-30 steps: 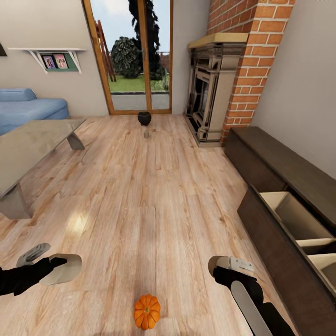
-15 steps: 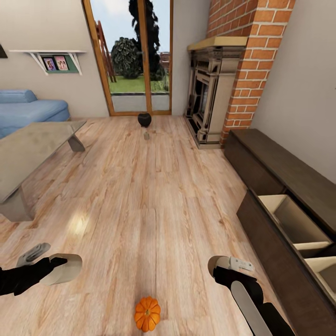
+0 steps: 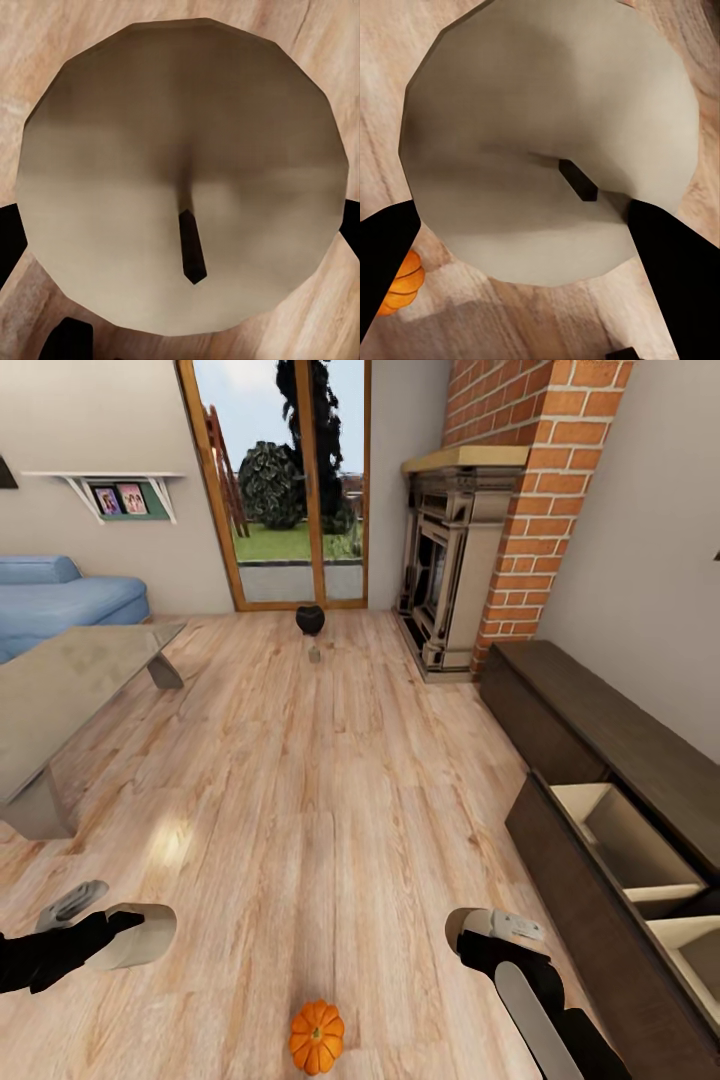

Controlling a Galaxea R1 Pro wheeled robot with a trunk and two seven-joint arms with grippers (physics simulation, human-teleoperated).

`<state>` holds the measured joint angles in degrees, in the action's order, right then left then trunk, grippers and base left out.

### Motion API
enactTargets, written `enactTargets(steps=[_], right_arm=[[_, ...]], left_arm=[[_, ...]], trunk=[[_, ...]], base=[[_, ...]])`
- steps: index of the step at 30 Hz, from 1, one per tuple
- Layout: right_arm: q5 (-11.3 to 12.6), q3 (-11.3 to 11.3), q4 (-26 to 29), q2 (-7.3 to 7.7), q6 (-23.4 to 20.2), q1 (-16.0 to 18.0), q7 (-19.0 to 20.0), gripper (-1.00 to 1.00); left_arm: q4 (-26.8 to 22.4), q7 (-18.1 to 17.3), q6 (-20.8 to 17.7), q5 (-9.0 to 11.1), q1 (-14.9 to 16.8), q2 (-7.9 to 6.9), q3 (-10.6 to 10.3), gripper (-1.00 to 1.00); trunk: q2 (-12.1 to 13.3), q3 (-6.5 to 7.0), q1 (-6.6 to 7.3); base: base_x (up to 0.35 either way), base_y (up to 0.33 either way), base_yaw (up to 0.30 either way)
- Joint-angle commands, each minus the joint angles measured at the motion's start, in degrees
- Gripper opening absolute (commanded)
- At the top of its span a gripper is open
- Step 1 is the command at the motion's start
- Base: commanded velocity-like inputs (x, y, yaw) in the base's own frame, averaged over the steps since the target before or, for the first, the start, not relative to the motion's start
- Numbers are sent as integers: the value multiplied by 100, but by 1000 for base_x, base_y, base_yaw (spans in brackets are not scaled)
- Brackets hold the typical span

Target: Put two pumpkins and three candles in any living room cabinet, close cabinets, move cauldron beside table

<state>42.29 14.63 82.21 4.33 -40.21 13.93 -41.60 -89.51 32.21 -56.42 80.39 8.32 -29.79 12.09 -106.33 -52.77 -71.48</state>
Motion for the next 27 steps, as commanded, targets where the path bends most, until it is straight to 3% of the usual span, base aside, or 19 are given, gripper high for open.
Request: enactTargets(steps=[1,10,27], right_arm=[[52,13,6,6,-8,5,-59,-100],[52,13,14,6,-5,5,-59,-100],[52,13,17,6,-5,5,-59,-100]], left_arm=[[-3,58,-18,56,2,0,4,-100],[-2,57,-18,56,3,0,4,-100],[4,57,-18,56,3,0,3,-100]], trunk=[[39,14,23],[400,186,221],[1082,627,594]], base=[[0,0,0],[0,0,-12],[0,0,-117]])
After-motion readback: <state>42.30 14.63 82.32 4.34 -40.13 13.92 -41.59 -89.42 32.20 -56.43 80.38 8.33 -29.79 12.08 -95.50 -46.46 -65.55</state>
